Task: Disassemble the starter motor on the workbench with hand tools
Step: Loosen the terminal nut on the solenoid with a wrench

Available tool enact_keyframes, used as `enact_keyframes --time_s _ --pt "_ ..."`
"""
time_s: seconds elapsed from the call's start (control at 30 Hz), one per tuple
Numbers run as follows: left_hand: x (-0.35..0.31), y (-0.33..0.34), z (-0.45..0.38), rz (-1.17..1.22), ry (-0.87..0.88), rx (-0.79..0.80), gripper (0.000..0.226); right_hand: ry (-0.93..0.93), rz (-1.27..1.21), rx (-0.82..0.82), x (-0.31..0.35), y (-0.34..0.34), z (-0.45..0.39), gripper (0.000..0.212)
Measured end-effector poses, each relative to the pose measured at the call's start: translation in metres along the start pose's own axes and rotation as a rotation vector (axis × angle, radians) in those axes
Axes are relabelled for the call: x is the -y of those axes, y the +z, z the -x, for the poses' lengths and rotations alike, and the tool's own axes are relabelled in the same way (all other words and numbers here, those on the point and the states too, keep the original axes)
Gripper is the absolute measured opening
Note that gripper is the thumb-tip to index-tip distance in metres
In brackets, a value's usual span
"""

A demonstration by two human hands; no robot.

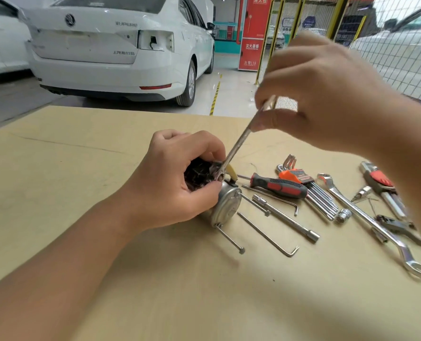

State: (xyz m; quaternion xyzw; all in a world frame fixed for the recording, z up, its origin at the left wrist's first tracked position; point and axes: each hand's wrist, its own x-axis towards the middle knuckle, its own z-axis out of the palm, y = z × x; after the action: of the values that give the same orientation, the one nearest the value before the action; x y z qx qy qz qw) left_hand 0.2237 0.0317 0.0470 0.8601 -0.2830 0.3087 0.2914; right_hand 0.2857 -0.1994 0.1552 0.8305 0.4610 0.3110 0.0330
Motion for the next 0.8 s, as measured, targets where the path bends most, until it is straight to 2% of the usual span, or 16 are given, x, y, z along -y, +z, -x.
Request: enact_keyframes --time_s 0.13,0.23,0.3,0.37,0.47,0.57,0.67,0.8 --pt "0.001 -0.001 0.0 -0.013 0.009 0.012 0.023 -0.031 0.045 -0.028 0.0 -0.007 0.004 0.043" --pt "0.0 -0.001 0.0 -0.018 0.02 0.012 0.023 0.1 -0.127 -0.07 -0.004 0.012 0.035 0.043" --pt "0.0 0.0 -0.001 -0.04 0.039 0.01 0.022 0.272 -0.361 -0.165 -0.007 0.031 0.061 0.038" --pt "-0.001 0.002 -0.001 -0.071 0.082 -0.012 0.015 0.537 -0.685 -0.31 -0.009 0.049 0.08 0.032" --pt "-0.001 0.003 -0.002 -0.12 0.169 -0.004 0.011 0.968 -1.227 -0.461 -0.008 0.062 0.086 0.044" --pt "-0.003 -0.001 -0.002 -0.21 0.188 0.087 0.015 1.203 -1.548 -0.5 -0.006 0.071 0.081 0.049" --pt "-0.01 -0.001 -0.001 -0.294 0.172 0.126 0.017 1.267 -1.605 -0.454 -0.003 0.076 0.081 0.044" --pt "-0.02 0.005 -0.001 -0.349 0.143 0.138 0.015 1.175 -1.835 -0.424 0.011 0.072 0.074 0.04"
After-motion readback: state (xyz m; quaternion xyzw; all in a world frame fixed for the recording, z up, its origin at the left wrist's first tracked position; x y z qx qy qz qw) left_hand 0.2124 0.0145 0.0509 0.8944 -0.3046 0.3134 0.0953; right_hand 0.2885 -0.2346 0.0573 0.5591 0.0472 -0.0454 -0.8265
